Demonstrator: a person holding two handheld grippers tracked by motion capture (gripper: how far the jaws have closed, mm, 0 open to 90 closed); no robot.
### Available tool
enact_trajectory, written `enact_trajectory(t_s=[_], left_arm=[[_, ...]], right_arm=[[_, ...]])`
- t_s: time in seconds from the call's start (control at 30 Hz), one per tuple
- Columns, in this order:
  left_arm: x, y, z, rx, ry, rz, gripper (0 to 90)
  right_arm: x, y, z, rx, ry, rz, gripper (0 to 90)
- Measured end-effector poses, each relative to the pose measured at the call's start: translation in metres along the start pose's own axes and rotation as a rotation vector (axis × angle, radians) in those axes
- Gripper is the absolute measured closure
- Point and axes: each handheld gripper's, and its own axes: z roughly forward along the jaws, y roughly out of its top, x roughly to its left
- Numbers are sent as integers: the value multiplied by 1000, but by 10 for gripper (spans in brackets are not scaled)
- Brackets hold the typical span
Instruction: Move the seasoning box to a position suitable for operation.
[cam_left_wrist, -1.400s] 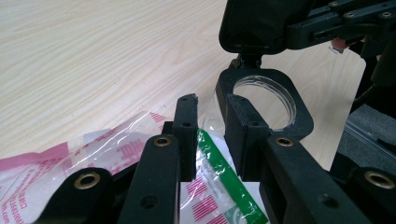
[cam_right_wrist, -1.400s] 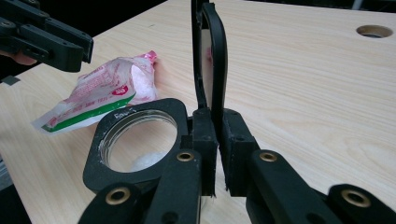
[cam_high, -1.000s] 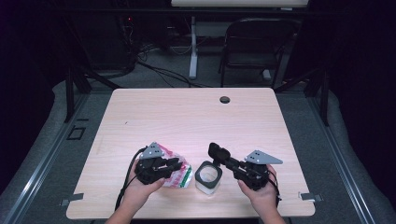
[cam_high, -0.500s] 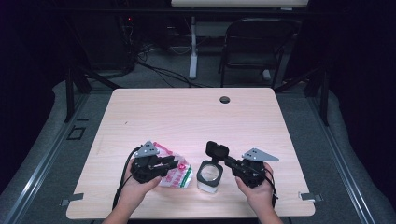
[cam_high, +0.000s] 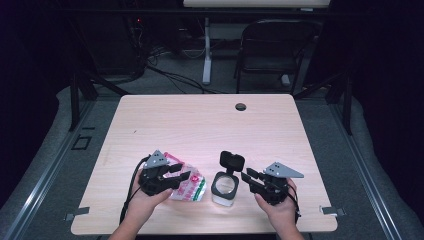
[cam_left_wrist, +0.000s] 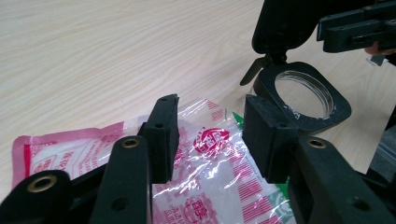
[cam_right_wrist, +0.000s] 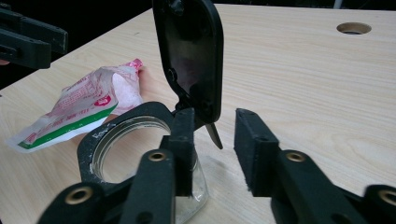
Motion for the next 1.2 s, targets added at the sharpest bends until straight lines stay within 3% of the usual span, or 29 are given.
enact_trajectory(t_s=[0.13,0.2,0.33,0.57,0.8,0.9,1.0,1.2], left_arm=[[0,-2,-2,13,18,35,511],[2,-5,-3,18,17,31,508],[6,-13,-10,13,22,24,499],[15,-38,-24,9,7,-38,436],[26,-64,-33,-13,52,-76,407],[26,-71,-35,21,55,-41,422],[21,-76,-36,25,44,2,446],[16,-83,-31,54,33,13,451]], right_arm=[[1,-1,-2,9,-4,-11,571],[2,-2,-2,16,-27,-32,531],[0,-4,-4,22,-23,-35,502],[1,-4,-4,15,-22,-51,525],[3,-5,-3,17,-19,-60,510],[4,-6,-1,1,-12,-71,494],[4,-8,2,-7,-22,-102,479],[5,-9,2,21,-19,-94,494]])
